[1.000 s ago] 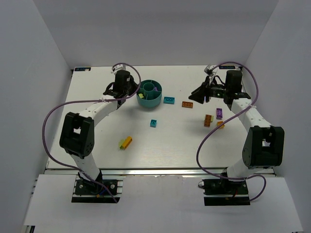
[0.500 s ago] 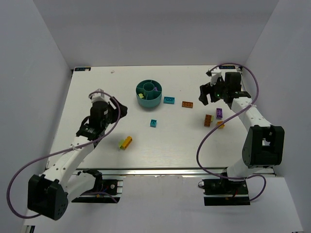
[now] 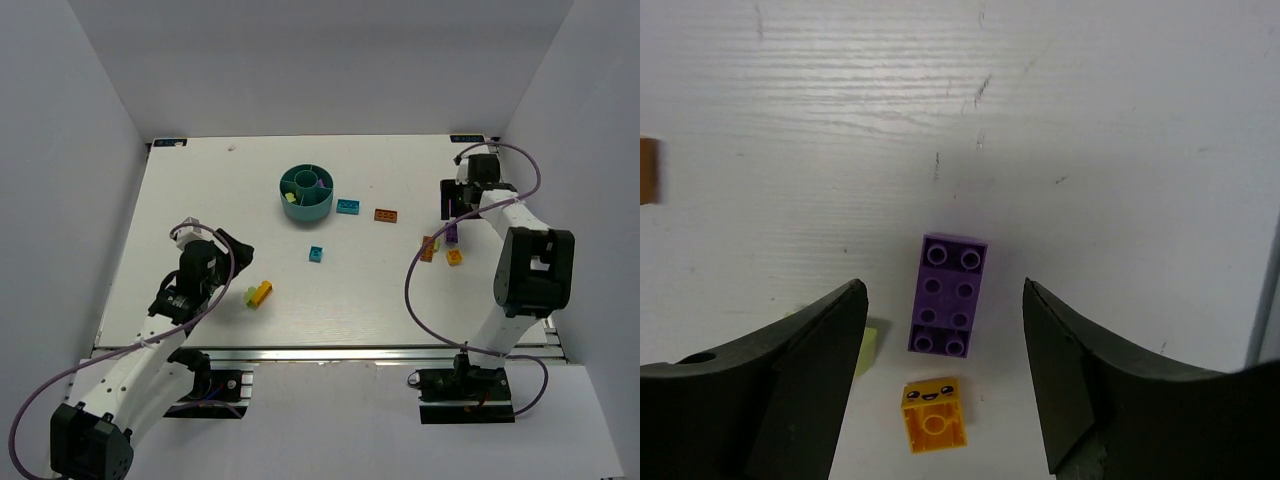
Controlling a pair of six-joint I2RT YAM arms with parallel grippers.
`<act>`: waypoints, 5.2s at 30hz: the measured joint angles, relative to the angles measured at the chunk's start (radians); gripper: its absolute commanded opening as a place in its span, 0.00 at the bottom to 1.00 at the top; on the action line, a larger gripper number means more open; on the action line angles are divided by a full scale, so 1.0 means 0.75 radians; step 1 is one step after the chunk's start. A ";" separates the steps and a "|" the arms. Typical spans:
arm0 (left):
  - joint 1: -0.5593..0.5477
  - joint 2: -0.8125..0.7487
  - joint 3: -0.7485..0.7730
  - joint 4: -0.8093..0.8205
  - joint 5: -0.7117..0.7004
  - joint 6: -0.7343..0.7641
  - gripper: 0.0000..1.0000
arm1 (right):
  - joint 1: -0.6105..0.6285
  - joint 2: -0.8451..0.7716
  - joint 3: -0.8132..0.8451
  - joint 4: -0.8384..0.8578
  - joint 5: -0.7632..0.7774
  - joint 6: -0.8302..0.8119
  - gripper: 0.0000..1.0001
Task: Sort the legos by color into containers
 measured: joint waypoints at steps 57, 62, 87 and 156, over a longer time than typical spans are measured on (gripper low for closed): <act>0.000 -0.116 -0.032 -0.045 -0.048 -0.106 0.84 | 0.515 0.781 0.784 0.977 -1.126 0.664 0.00; 0.000 -0.117 -0.044 -0.045 -0.048 -0.117 0.84 | 0.509 0.820 0.823 1.007 -1.123 0.682 0.05; 0.000 -0.084 -0.044 -0.044 -0.047 -0.120 0.84 | 0.512 0.869 0.818 1.029 -1.083 0.684 0.54; -0.031 0.250 0.041 0.453 0.505 0.018 0.59 | -0.142 0.073 -0.038 -0.441 -0.624 -1.506 0.87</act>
